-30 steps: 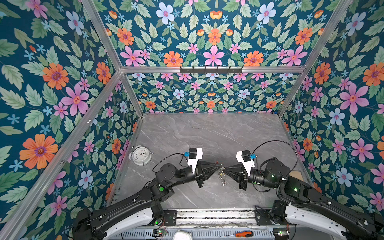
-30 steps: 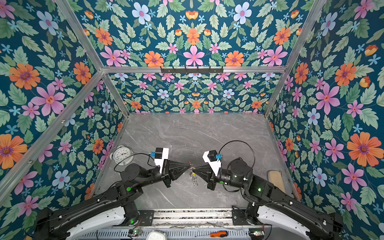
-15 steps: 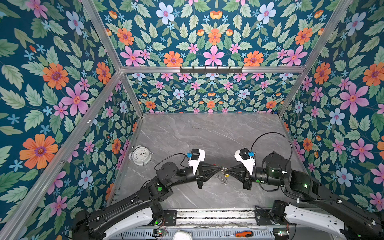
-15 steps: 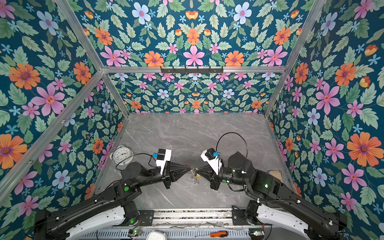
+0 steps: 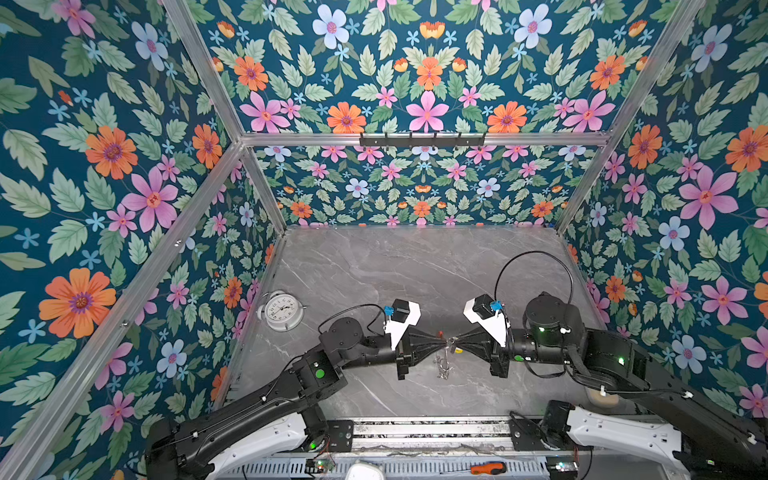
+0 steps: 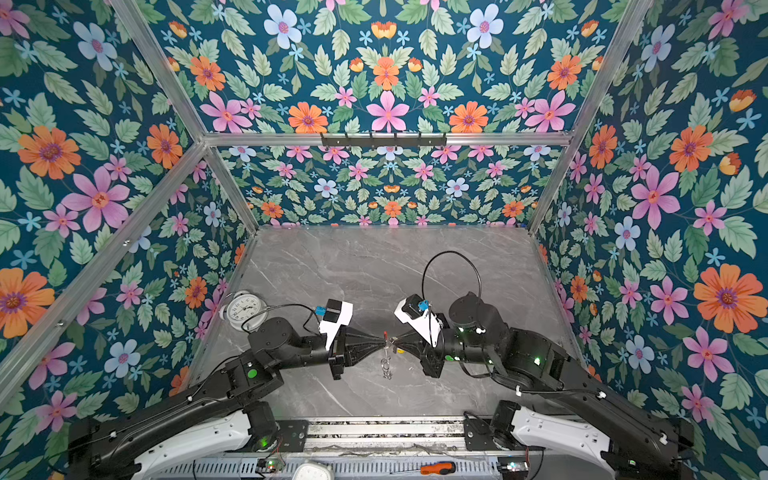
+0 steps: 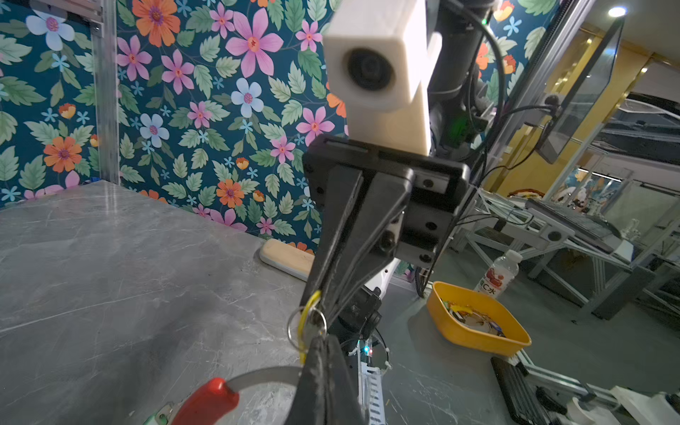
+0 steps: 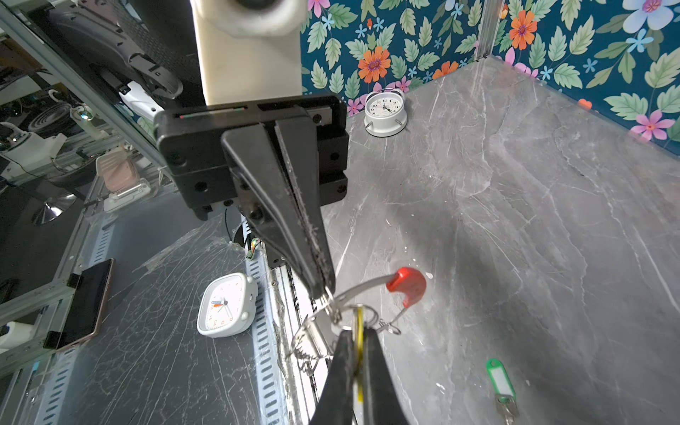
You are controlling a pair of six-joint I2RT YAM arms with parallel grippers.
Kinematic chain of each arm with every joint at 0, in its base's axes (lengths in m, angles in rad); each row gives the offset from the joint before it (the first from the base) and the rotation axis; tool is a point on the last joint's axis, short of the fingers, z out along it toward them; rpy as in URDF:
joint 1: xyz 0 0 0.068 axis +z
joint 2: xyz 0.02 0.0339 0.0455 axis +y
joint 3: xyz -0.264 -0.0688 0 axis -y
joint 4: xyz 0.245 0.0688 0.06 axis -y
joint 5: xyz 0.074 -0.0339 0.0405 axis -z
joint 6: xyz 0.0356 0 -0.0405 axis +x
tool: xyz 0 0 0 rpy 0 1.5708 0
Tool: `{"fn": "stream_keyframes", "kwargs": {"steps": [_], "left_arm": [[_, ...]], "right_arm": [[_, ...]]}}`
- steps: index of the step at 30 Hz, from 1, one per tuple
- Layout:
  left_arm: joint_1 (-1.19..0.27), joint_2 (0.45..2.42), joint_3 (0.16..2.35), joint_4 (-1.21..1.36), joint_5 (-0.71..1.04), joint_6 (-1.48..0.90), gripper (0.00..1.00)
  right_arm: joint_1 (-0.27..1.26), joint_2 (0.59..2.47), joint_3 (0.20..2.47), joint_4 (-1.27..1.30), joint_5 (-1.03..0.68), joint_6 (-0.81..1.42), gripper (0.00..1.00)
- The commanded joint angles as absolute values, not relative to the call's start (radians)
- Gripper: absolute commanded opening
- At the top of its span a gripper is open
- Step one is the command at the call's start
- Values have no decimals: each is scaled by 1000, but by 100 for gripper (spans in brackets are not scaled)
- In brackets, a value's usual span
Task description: Remove the keys from the keyring
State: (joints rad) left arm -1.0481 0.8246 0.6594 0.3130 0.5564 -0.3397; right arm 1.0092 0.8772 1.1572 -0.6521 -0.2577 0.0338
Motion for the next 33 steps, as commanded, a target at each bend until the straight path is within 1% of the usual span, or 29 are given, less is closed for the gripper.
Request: {"fn": "stream_keyframes", "kwargs": {"steps": [1, 16, 22, 33], "left_arm": [[-1049, 832, 676, 296, 616, -319, 0], [-1048, 859, 686, 308, 717, -321, 0], [-1049, 867, 687, 328, 753, -330, 0], [-1048, 858, 672, 408, 803, -361, 0]], "right_arm": [[998, 891, 1185, -689, -276, -15, 0], [939, 917, 1202, -688, -374, -44, 0], [869, 923, 1179, -670, -475, -38, 0], [851, 945, 1155, -657, -553, -48, 0]]}}
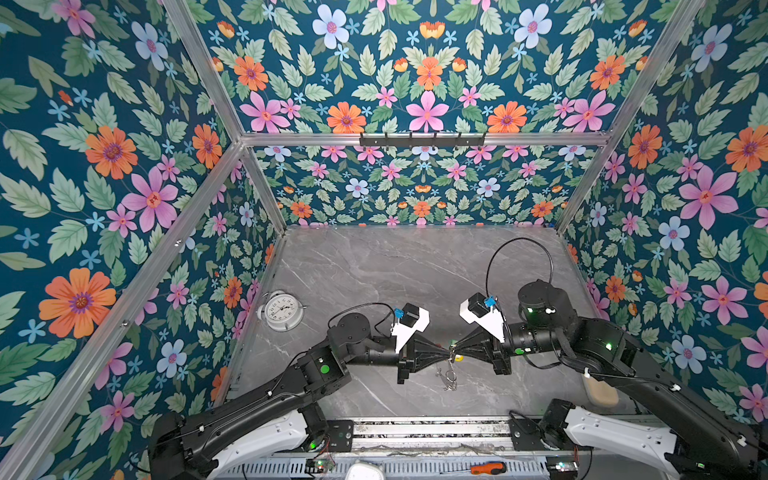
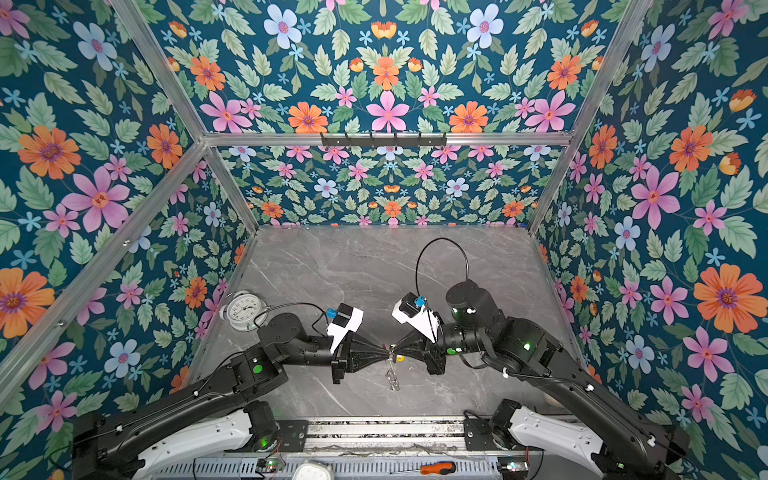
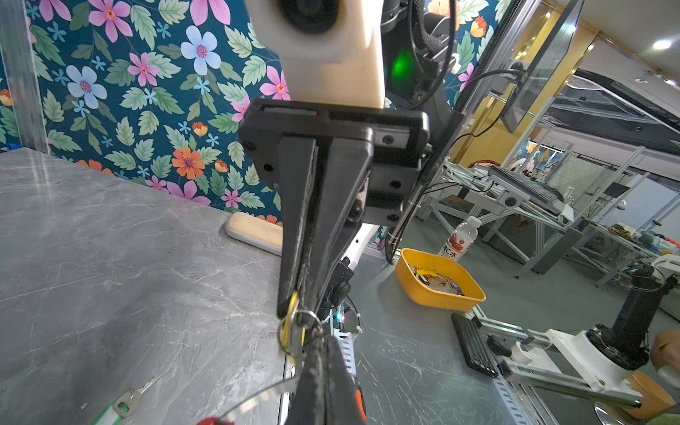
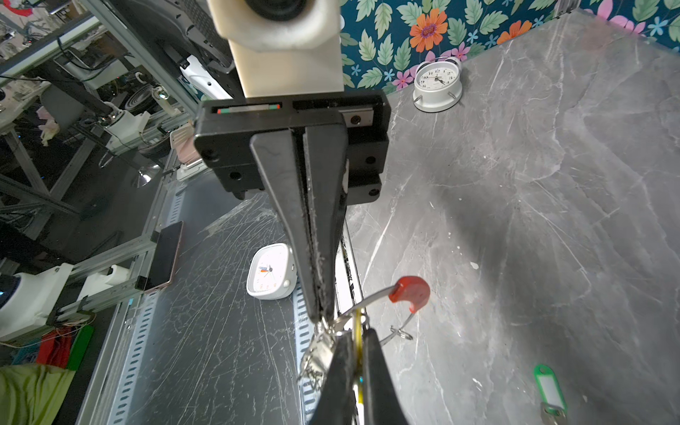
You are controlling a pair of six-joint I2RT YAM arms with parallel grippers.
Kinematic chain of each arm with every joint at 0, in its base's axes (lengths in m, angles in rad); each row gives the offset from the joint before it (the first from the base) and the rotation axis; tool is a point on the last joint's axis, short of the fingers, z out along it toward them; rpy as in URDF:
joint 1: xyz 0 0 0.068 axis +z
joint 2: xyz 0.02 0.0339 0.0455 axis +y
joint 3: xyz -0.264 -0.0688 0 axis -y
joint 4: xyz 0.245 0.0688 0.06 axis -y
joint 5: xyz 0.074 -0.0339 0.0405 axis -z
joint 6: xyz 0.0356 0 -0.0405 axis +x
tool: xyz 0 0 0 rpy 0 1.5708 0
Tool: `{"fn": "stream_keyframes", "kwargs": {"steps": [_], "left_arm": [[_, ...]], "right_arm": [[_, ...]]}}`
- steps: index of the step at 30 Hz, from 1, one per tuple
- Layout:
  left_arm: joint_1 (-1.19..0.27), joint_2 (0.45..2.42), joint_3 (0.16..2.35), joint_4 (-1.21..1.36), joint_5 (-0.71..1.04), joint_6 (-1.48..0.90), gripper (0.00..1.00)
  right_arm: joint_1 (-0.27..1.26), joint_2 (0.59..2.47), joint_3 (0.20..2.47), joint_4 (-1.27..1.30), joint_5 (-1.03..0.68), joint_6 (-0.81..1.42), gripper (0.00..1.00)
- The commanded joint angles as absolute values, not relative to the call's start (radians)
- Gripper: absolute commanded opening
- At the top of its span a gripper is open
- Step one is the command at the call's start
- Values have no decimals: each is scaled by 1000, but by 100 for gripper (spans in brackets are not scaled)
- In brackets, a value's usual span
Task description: Remove the keys from the keyring
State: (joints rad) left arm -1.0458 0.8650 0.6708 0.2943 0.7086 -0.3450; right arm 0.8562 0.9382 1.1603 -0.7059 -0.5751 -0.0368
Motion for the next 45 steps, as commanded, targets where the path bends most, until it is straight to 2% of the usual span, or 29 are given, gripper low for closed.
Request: {"fn": "stream_keyframes", "kwargs": {"steps": [1, 21, 35, 45], "left_arm": [[-1048, 857, 672, 412, 805, -364, 0], [-1048, 822, 634, 552, 813, -432, 0], [-1048, 803, 615, 629, 756, -454, 0], [-1049, 794, 596, 657, 648, -439, 0]], "right_arm": [[849, 946, 1153, -654, -557, -49, 0], [820, 947, 1099, -595, -607, -19, 0], [819, 933, 1070, -569, -612, 0, 0], [819, 909, 1051, -527, -582, 47, 0]]}}
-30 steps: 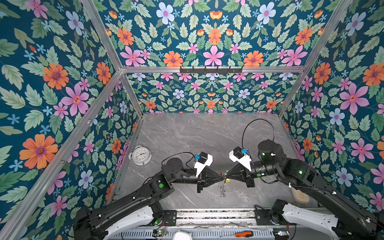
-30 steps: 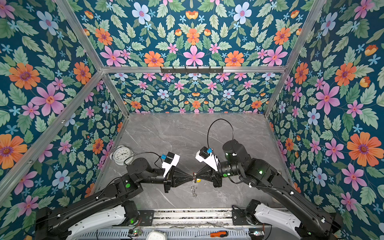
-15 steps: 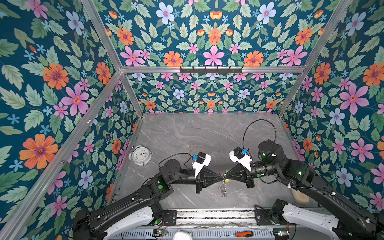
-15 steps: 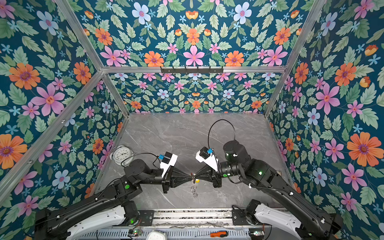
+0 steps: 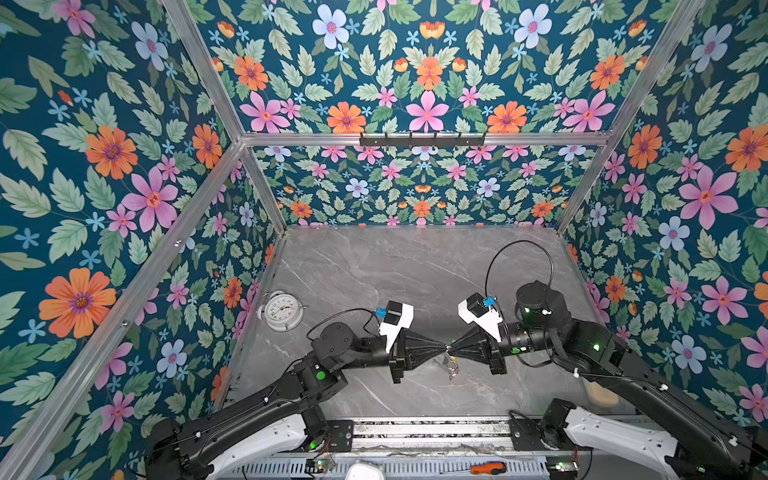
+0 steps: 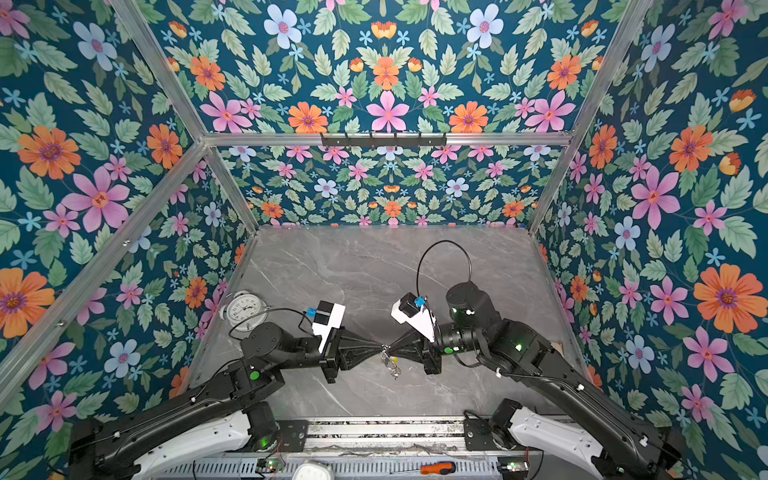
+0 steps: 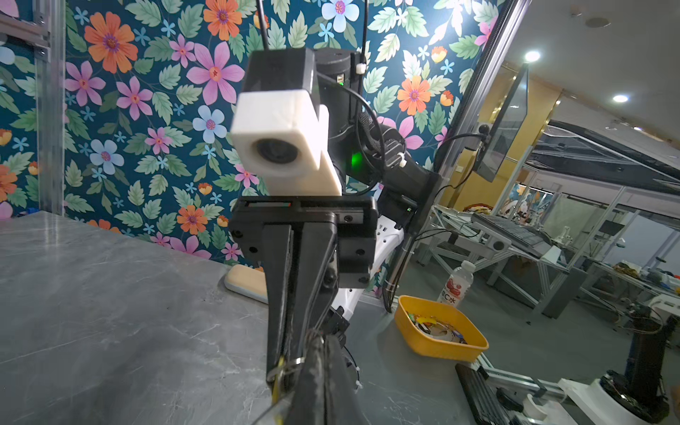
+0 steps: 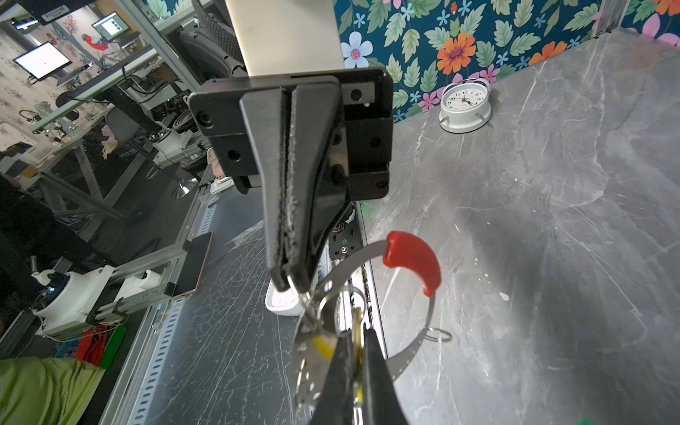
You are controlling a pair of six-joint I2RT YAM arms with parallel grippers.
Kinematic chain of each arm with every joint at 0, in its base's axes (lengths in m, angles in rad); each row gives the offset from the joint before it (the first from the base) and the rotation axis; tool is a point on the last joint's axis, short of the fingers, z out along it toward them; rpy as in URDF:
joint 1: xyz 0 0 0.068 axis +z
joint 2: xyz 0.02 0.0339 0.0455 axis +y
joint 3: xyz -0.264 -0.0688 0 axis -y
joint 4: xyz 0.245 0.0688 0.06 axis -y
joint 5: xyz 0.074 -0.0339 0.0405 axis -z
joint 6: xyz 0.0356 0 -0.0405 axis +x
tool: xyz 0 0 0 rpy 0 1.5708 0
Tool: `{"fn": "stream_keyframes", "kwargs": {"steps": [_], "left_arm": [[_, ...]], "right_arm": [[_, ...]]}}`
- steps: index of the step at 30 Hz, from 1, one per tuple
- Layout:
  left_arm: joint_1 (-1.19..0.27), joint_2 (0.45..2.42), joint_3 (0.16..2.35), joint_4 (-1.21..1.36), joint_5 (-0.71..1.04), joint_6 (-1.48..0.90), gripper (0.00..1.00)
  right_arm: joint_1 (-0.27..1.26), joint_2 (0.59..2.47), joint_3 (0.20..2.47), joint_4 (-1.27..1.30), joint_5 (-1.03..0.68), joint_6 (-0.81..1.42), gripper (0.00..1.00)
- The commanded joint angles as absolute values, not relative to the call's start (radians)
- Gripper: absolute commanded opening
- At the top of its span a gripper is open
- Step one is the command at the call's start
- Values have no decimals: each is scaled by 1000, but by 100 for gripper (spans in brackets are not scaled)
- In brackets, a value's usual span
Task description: Remove the keys from the keyring
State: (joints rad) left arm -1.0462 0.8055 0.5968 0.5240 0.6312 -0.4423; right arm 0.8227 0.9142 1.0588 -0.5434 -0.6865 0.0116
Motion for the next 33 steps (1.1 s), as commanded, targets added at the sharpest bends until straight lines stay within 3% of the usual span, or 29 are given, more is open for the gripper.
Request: {"fn": "stream_keyframes", "kwargs": {"steps": [1, 24, 33], "left_arm": [[-1048, 789, 593, 659, 637, -434, 0], [-1048, 766, 507, 835, 575, -431, 0], [-1048, 784, 509, 830, 598, -431, 0]], "right_arm": [[819, 907, 1048, -522, -575, 52, 0], [821, 812, 930, -399, -540, 187, 0], [825, 730, 917, -409, -507, 212, 46]]}}
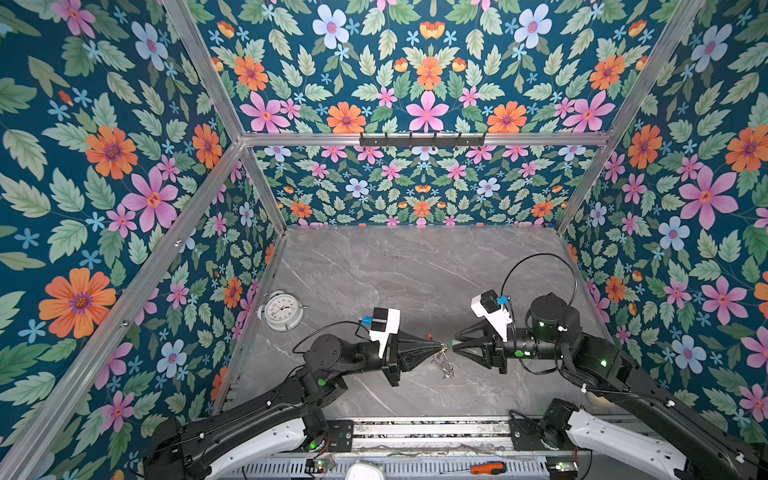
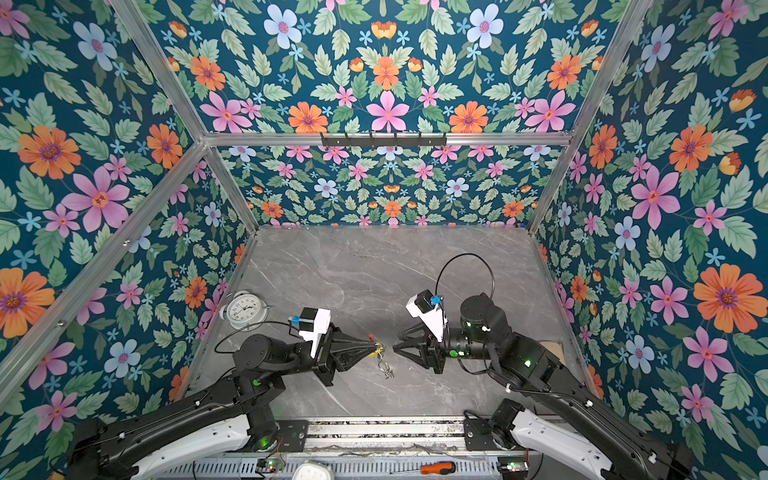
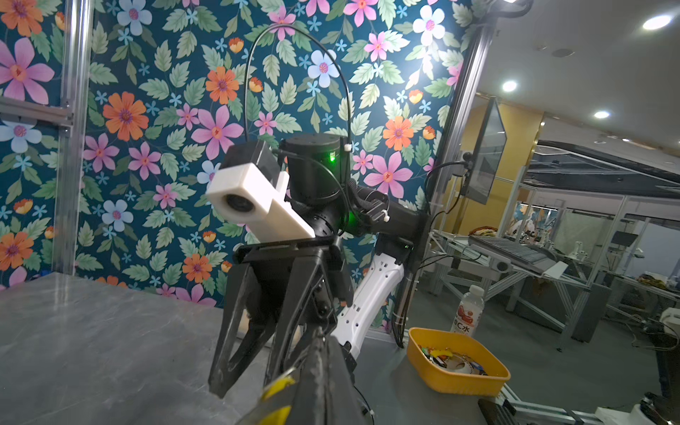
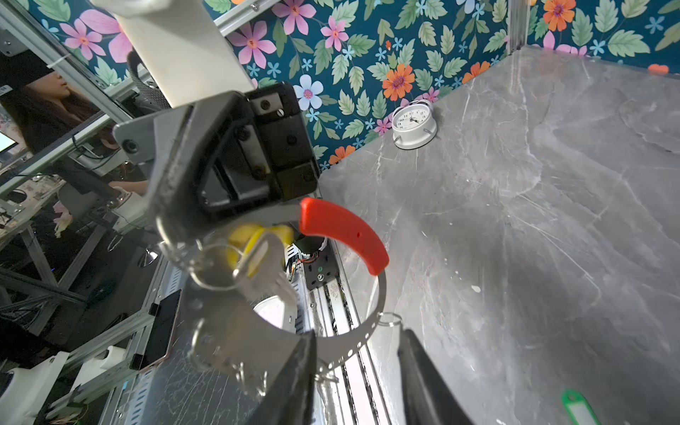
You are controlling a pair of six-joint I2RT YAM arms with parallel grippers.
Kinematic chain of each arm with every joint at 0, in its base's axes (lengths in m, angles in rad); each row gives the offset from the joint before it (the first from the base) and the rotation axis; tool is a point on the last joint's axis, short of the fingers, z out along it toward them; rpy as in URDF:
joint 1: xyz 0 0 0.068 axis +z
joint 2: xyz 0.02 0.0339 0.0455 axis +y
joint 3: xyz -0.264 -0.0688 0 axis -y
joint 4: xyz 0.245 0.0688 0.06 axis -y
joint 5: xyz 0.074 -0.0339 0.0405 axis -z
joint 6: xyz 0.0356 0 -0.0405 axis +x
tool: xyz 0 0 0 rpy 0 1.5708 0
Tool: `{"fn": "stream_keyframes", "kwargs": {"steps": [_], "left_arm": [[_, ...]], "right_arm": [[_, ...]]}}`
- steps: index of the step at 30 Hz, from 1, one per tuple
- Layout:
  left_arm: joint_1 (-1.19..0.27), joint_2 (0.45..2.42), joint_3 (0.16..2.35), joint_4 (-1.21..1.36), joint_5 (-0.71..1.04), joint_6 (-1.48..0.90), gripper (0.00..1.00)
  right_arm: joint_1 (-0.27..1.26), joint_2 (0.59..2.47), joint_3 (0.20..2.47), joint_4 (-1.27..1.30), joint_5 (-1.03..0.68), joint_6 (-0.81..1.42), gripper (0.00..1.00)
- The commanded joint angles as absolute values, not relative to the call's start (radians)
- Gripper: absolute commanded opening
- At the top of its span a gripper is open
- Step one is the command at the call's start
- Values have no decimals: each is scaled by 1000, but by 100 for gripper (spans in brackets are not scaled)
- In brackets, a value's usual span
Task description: Remove the keys from the keyring
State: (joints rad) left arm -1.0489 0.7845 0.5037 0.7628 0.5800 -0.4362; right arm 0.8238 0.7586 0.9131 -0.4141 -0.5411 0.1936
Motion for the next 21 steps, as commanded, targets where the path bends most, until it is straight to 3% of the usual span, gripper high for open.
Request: {"fn": "stream_keyframes", "kwargs": {"steps": [1, 12, 21], "left_arm": [[-1049, 784, 510, 828, 600, -430, 0], [-1048, 792, 510, 833, 601, -428, 0], [-1048, 784, 505, 830, 587, -427, 0]], "right_arm": [[824, 712, 919, -403, -500, 221, 48], [869, 759, 1013, -182, -571, 276, 55], [988, 820, 1001, -171, -481, 215, 53]]}}
